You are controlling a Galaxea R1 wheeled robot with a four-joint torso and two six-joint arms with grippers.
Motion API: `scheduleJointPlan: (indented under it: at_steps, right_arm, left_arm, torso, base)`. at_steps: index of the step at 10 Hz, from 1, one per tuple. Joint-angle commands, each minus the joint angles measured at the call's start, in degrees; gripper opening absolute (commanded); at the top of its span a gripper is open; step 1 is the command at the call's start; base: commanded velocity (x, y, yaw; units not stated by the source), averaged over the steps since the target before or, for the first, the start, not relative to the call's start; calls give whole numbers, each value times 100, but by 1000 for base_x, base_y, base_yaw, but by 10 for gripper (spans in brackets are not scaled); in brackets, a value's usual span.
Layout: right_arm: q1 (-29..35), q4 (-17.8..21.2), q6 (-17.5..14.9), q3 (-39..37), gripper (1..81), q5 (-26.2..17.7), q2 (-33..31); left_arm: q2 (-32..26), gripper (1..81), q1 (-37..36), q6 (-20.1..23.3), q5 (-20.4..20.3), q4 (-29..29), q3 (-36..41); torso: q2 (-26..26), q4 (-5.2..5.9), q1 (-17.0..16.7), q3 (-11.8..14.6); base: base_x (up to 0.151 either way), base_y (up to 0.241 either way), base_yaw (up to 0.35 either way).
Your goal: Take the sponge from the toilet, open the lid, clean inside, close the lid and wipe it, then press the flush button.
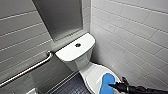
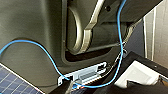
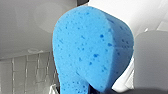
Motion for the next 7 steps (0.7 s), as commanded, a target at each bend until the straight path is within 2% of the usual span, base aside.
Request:
scheduleJointPlan:
  at_steps: [1,2,3,4,7]
  right_arm:
    - [987,-23,6,-526,10,-1014,616]
    - [1118,-15,6,-683,10,-1093,834]
    - [1250,-23,6,-816,10,-1137,1011]
    - [1373,-15,6,-957,10,-1137,1161]
    - [1619,-15,6,-1581,10,-1093,1846]
  left_arm:
    - [-31,811,151,12,520,-9,84]
    - [-39,811,143,12,520,-9,75]
    - [-39,811,151,12,520,-9,75]
    - [-39,811,151,12,520,-9,75]
    - [-39,811,143,12,520,-26,48]
  torso:
    - [0,279,0,0]
    - [0,294,0,-145]
    - [0,208,0,-365]
    - [0,243,0,-98]
    - [4,248,2,-371]
  base:
    - [0,0,0]
    - [0,0,0]
    - [0,0,0]
    - [0,0,0]
    - [0,0,0]
